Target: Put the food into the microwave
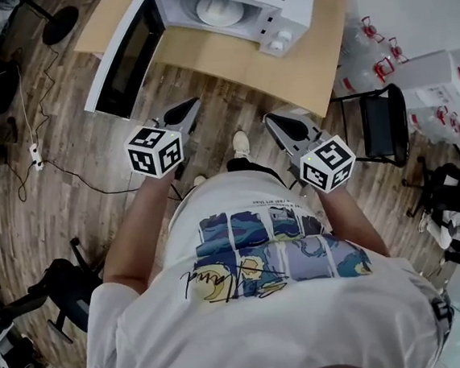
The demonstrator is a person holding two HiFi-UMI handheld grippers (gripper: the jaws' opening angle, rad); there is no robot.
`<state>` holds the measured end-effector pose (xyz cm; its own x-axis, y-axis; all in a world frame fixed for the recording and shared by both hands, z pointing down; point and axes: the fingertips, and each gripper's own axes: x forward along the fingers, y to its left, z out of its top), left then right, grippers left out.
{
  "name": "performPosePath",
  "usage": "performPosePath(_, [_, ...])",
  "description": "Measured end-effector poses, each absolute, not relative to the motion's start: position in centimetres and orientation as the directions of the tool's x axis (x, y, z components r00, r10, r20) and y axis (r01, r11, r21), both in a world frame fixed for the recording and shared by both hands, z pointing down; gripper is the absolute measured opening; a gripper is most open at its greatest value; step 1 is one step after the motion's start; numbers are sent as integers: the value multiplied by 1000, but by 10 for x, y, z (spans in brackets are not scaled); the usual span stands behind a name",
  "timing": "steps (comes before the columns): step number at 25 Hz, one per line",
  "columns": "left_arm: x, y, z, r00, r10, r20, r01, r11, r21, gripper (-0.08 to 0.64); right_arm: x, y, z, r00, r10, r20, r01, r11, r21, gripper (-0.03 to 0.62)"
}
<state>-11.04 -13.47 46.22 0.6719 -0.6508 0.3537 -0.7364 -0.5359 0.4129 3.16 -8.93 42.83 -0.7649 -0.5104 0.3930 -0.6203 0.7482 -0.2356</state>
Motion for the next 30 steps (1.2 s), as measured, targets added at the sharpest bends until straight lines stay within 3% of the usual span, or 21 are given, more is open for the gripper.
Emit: performPosePath(30, [-159, -66, 455, 686, -655, 315, -725, -587, 359, 8, -17, -8, 424, -732, -540, 416, -645, 746, -168, 8])
